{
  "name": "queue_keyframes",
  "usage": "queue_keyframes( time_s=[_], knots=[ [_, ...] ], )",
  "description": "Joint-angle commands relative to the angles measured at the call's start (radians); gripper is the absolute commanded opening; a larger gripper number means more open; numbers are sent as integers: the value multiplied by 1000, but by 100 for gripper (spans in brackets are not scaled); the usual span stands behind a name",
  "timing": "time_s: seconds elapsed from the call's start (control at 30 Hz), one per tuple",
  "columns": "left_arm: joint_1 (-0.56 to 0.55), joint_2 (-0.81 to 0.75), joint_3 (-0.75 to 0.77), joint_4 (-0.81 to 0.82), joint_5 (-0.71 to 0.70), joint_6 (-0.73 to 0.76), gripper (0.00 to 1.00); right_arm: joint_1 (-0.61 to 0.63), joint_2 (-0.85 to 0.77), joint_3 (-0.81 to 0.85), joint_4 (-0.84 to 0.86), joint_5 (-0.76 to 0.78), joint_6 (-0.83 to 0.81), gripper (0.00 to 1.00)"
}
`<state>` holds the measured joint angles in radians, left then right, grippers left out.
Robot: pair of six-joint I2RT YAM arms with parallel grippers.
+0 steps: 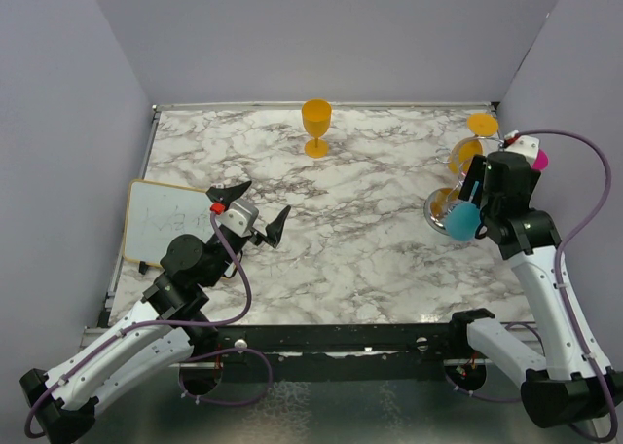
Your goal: Take the wine glass off the wine glass rack
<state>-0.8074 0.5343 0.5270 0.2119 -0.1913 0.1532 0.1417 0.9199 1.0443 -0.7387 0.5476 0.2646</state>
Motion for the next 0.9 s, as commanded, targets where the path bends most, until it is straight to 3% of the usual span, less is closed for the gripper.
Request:
queue_keyframes(
  time_s=[0.0,0.23,0.87],
  knots=[
    [-7,0,-5,26,-11,12,100,-10,-34,56,-42,-31,3,72],
    [-9,3,-6,26,-12,11,100,-10,-66,70,-87,-87,5,70],
    [-9,13,-6,25,-17,17,100,-10,-105,107,-199,-47,-1,67]
  ],
)
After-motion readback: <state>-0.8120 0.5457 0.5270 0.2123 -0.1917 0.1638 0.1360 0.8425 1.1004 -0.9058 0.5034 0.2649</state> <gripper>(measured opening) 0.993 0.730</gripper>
